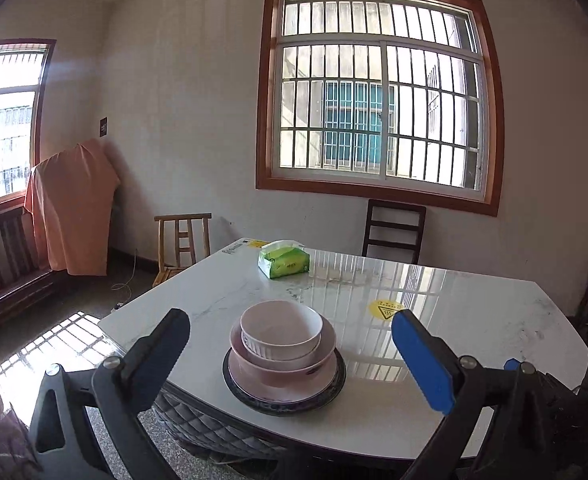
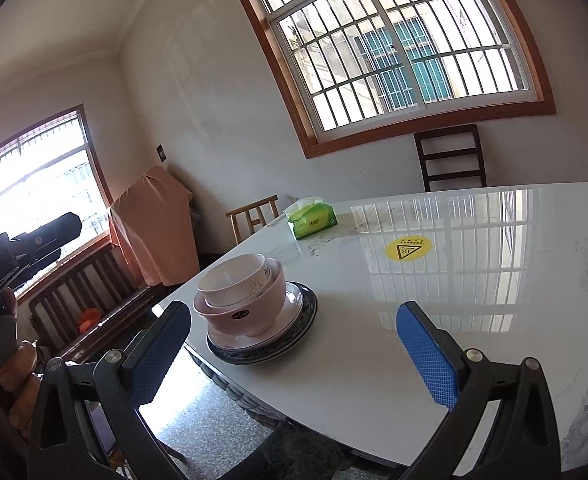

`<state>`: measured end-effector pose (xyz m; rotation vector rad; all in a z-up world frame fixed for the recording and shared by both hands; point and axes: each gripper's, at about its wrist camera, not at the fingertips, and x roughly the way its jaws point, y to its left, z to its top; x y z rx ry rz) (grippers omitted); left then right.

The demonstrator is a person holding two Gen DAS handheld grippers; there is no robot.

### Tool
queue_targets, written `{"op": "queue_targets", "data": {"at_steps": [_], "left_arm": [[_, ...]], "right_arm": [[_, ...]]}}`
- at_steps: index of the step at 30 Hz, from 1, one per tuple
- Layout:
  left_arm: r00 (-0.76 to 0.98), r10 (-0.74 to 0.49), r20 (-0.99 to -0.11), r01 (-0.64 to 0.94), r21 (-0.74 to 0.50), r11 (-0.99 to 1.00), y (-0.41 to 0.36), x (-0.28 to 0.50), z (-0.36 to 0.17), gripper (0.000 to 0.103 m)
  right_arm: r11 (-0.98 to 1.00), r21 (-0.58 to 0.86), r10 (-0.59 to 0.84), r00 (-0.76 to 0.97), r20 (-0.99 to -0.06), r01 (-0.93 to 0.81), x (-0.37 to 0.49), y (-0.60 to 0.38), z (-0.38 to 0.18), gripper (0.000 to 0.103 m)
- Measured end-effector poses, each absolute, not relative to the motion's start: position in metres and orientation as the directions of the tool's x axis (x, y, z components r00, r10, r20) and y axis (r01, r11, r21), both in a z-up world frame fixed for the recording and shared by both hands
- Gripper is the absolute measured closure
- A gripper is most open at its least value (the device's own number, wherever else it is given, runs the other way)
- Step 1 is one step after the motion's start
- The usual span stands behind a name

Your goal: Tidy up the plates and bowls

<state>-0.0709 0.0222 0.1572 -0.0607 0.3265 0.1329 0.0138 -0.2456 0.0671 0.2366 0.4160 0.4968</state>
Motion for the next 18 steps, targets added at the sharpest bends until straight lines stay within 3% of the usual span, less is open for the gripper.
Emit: {"op": "queue_targets", "data": {"at_steps": [13,18], "left_arm": [[0.892,0.109,-0.439,-0.117,0.009,0.993,0.013,-0.035,0.121,0.0],[0.873,0.131,-0.47,-0.129,0.036,0.991,0.005,-0.02,0.104,0.0]], "right_arm": [[0.887,0.316,0.444,0.806,-0.391,-0.336,0.024,-0.271,0.047,0.0],[0.924,0.3,0.359,0.806,-0.471,-0.236,0.048,-0.308,0.031,0.0]]}}
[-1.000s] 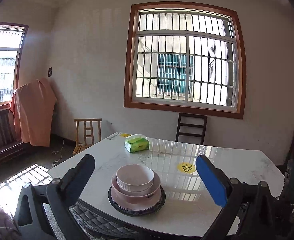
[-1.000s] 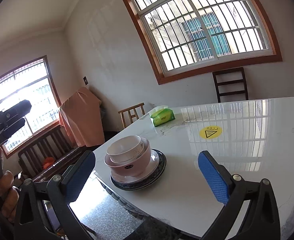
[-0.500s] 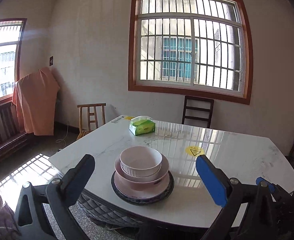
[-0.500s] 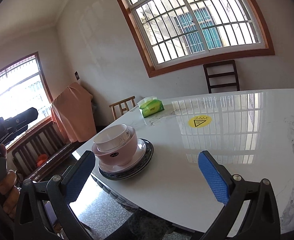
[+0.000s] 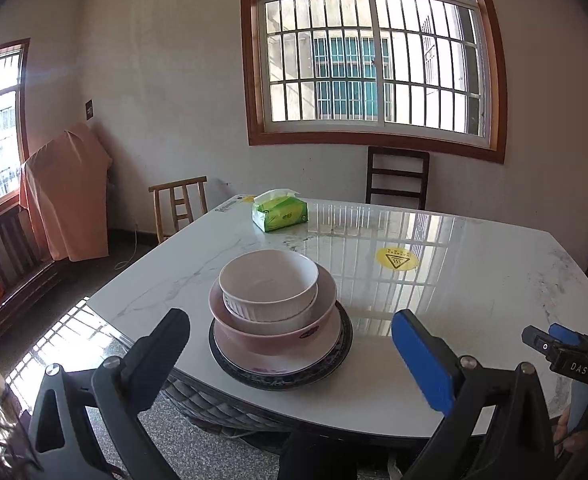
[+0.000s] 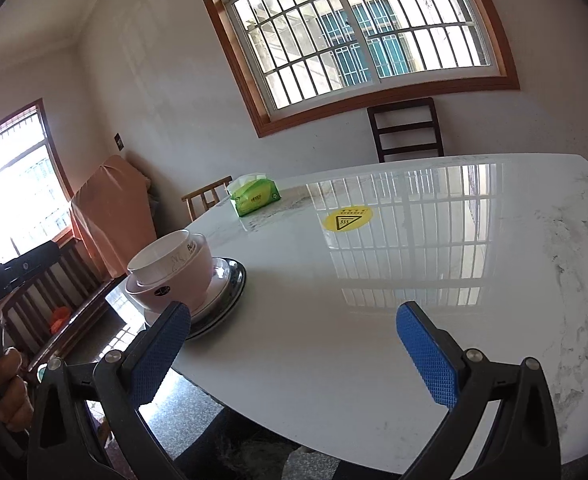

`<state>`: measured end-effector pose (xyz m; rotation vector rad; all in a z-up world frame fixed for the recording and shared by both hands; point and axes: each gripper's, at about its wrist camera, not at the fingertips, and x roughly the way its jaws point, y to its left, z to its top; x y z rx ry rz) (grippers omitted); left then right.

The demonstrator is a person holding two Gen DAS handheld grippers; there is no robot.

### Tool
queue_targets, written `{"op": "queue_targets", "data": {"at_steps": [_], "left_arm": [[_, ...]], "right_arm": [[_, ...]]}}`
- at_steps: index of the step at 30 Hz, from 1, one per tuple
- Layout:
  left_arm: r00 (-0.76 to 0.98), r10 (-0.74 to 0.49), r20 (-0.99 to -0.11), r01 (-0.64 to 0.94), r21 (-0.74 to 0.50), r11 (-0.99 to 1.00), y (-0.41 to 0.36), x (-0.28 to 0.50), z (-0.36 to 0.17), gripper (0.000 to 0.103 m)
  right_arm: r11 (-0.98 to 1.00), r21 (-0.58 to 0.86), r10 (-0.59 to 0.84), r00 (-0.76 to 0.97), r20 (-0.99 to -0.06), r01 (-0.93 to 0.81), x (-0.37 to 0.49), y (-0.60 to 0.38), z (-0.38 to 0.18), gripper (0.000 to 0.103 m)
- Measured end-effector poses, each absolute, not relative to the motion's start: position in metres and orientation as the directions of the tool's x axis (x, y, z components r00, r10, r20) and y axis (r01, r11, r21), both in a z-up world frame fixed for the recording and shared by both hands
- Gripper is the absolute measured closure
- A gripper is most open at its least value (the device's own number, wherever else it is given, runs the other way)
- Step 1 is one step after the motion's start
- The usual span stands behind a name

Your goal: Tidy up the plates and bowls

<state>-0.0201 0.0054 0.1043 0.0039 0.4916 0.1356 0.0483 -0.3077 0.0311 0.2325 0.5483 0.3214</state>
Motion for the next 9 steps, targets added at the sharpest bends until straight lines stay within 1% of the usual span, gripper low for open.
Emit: {"op": "queue_targets", "data": {"at_steps": [2,4,6,9], "left_arm": [[0.866,0.129,-0.483,-0.129,0.034,0.991,0.005,-0.015,0.1,0.0],[0.858,0.128,-0.498,-0.129,0.032,0.991,0.003,-0.009,0.096,0.0],[0.853,0.123,-0.508,-0.127,0.026,0.992,0.001,-0.004,0.093,0.0],[0.833,0.124,-0.539,-0.122,0.04,0.992,-0.004,0.002,0.087,0.0]], "right_arm": [[0.94,0.292,0.313,0.787,-0.531,-0.177,0.065,-0.33,0.021,0.0],[0.967,0.24,0.22,0.767,-0.602,-0.089,0.083,-0.354,0.01,0.0],[0.977,0.21,0.159,0.725,-0.67,-0.02,0.102,-0.382,-0.001,0.0],[0.977,0.195,0.088,0.675,-0.733,0.085,0.125,-0.423,-0.016,0.0]]}}
